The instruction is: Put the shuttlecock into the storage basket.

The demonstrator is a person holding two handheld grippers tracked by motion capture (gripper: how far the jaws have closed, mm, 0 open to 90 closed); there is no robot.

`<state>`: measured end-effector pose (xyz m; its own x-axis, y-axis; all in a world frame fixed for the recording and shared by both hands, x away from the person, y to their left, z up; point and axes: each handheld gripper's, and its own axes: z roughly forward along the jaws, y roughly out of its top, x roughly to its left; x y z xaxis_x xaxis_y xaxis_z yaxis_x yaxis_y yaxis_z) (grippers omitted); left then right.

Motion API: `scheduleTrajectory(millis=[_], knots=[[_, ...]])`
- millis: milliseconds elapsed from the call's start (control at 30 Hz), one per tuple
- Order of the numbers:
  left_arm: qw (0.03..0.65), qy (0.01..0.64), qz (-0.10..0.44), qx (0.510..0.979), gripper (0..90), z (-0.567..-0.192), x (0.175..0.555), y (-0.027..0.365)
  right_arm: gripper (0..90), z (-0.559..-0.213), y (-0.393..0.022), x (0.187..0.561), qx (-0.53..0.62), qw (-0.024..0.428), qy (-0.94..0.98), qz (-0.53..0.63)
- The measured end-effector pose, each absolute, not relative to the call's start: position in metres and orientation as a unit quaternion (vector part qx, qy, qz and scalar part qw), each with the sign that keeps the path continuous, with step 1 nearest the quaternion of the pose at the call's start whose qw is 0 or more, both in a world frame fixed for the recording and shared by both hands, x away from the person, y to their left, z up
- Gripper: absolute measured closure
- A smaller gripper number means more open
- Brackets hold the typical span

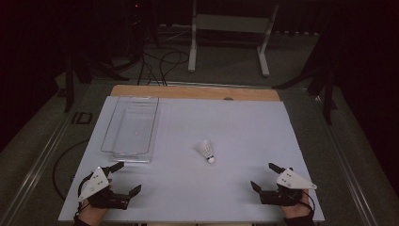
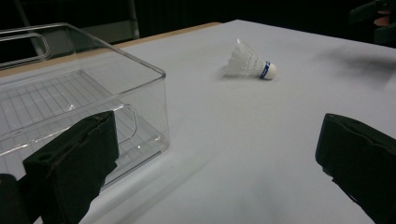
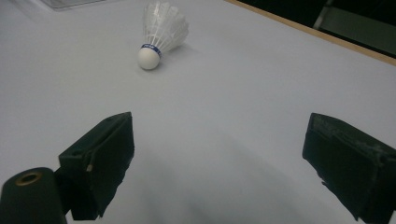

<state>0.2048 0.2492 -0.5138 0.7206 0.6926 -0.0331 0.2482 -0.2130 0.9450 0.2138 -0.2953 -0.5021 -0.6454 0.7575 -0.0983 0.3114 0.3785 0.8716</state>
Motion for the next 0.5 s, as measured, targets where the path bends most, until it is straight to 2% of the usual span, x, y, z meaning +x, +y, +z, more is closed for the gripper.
scheduleTrajectory(millis=[500], knots=[[0.547,0.315,0.201,0.75,0.1,-0.5143,0.2051,0.2496,9.3,-0.5025,-0.2938,0.2121,0.331,0.263,0.79,0.444]])
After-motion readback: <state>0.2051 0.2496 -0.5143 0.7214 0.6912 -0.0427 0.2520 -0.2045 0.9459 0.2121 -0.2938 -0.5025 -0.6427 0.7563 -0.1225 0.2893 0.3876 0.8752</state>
